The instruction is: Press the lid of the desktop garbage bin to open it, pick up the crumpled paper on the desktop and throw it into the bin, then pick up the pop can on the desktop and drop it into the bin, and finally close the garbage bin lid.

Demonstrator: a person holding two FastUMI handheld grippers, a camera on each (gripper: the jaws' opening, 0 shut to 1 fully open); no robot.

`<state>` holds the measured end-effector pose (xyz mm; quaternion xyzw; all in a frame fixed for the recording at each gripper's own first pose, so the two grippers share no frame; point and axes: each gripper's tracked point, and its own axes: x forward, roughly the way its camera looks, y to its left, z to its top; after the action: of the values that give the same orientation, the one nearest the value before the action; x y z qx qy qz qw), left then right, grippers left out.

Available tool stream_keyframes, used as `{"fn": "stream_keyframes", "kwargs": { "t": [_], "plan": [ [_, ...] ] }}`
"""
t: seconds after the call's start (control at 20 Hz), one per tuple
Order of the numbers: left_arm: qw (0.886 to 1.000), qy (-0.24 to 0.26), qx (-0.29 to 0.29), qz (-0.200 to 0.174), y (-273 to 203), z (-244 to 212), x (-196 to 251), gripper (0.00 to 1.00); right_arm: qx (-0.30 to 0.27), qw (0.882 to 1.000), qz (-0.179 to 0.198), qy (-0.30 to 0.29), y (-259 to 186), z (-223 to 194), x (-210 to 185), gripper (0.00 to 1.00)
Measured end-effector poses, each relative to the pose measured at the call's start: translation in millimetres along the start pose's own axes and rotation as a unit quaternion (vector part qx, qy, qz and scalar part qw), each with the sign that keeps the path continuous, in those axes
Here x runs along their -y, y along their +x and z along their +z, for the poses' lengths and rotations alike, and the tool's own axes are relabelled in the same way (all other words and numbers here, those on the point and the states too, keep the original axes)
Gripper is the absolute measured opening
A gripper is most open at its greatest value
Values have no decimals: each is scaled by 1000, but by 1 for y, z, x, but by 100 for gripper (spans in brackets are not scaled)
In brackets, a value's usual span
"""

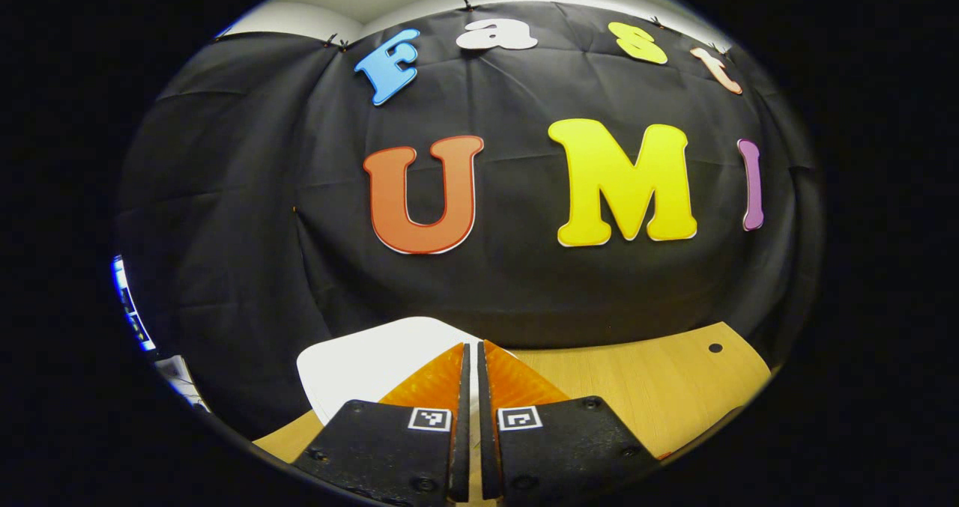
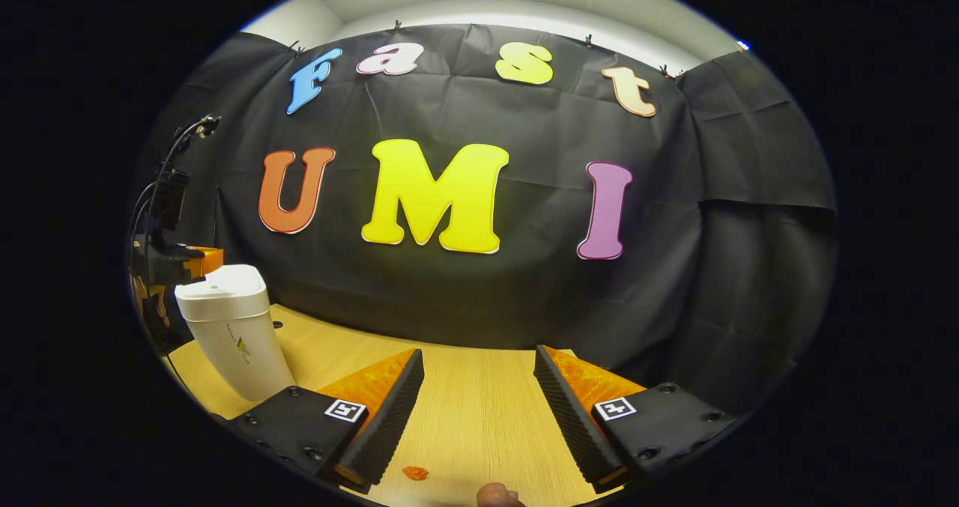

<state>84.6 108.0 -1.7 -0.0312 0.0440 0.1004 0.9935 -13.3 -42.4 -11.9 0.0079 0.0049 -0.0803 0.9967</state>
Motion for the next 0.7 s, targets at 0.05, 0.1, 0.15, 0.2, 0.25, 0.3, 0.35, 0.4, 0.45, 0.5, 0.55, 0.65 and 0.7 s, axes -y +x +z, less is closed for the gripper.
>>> {"fn": "stream_keyframes", "kwargs": {
  "t": [0.05,0.1,0.15,0.2,0.25,0.3,0.35,0.4,0.45,0.5,0.55,0.65,0.7],
  "plan": [
    [1000,-3,-11,6,4,-6,-5,7,-4,1000,-3,0,1,-2,1,94],
    [1000,-6,-20,10,6,-11,-8,5,-8,1000,-4,2,2,-5,3,94],
    [1000,-11,-26,11,7,-14,-9,3,-10,1000,-5,3,3,-6,3,94],
    [999,-16,-31,18,9,-16,-13,3,-11,1000,-8,3,4,-7,4,94],
    [999,-17,-35,23,12,-19,-15,3,-13,1000,-7,3,5,-8,5,94],
    [999,-19,-43,26,14,-23,-15,3,-16,1000,-6,4,6,-11,4,94],
    [998,-19,-53,28,16,-28,-16,3,-19,1000,-6,4,8,-12,5,94],
    [998,-20,-58,29,17,-32,-17,3,-22,1000,-5,4,10,-14,4,94],
    [997,-23,-62,30,17,-35,-19,3,-24,1000,-4,5,11,-15,5,94],
    [997,-25,-68,31,18,-38,-20,3,-26,1000,-4,6,12,-17,5,94],
    [996,-29,-77,32,18,-43,-20,3,-28,1000,-2,7,14,-18,5,94],
    [996,-30,-76,33,20,-42,-19,3,-35,999,0,5,16,-23,5,94],
    [996,-30,-78,35,18,-43,-20,3,-39,999,2,5,19,-25,4,94]
  ]
}}
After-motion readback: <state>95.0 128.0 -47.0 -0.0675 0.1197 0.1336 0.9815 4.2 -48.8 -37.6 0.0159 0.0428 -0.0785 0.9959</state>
